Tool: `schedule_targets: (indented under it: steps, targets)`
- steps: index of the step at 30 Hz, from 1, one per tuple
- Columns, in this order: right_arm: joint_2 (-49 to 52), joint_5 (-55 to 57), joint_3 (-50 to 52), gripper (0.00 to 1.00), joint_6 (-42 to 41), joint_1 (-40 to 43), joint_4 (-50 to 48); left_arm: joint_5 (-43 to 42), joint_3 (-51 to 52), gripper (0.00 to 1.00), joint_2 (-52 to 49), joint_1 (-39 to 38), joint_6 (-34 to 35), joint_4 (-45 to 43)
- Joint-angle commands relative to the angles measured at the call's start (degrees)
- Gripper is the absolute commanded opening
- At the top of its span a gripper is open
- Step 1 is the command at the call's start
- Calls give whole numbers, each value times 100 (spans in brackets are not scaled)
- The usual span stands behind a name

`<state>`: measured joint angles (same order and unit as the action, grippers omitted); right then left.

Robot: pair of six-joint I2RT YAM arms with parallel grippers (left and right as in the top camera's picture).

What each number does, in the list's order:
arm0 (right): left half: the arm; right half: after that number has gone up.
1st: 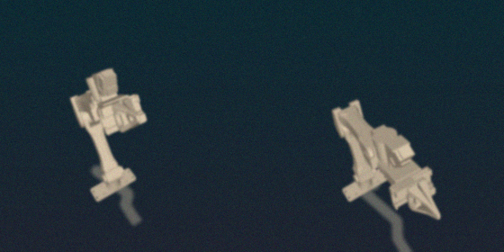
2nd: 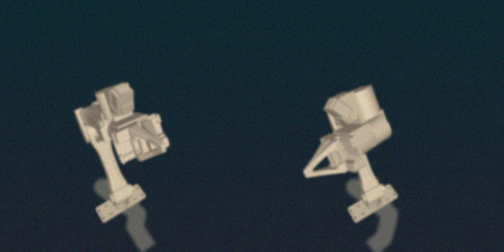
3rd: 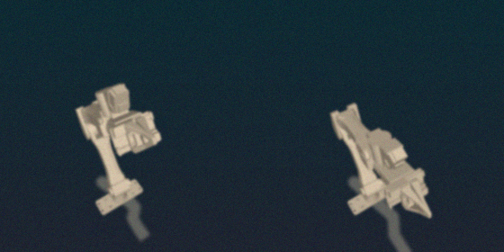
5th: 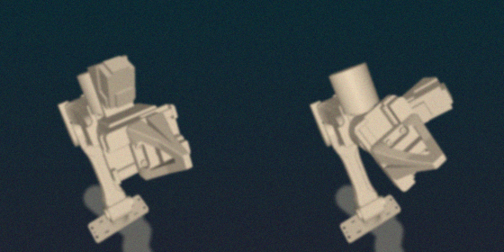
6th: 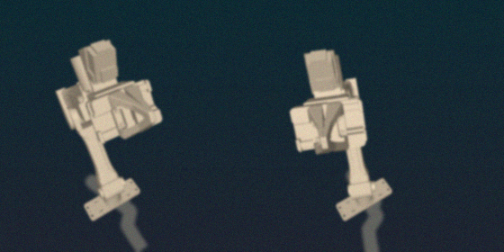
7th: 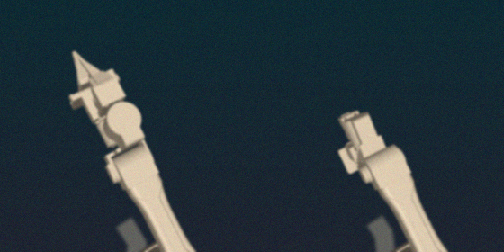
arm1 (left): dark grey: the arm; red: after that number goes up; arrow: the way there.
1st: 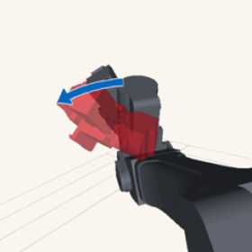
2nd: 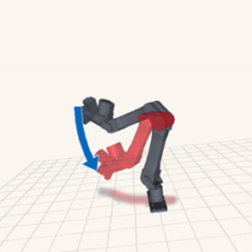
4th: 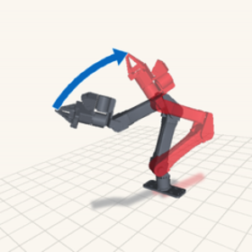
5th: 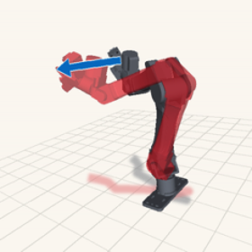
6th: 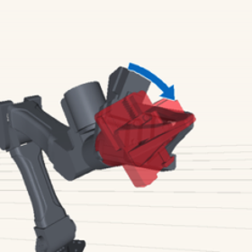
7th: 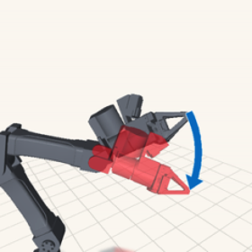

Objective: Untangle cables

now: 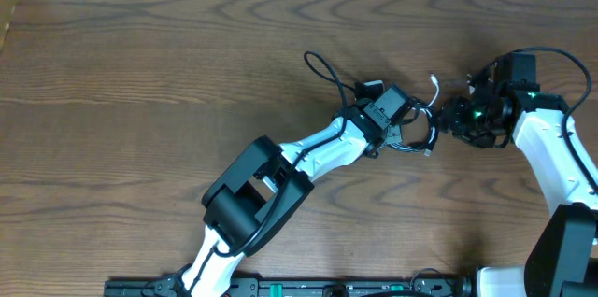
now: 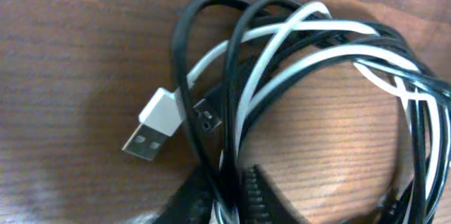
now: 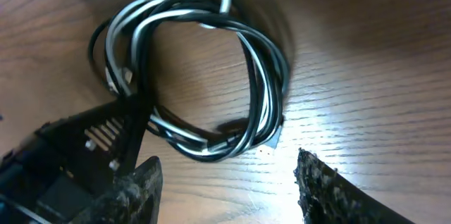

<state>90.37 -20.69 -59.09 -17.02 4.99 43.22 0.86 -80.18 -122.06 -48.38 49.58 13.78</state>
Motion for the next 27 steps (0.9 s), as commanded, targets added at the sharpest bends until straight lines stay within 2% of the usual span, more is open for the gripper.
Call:
schedule_targets:
  steps: [1,6,15,16,21,27]
  targets:
    - [-48,-85,26,58,192,-177,-33,24,46,8,-291,7,-214,114]
    - [-46,-85,26,58,188,-306,-85,-433,46,8,140,57,-1001,160]
    - [-48,-728,26,57,186,-479,-407,-2323,46,8,1532,444,-2286,730]
    - [-46,-822,26,56,188,-557,-468,-2732,46,7,1641,570,-2524,940]
    - [-46,-844,26,54,188,-807,-553,-3775,46,7,1683,979,-2951,1274]
    - [-46,-839,26,54,188,-1021,-699,-4629,46,7,1683,1491,-2964,1296]
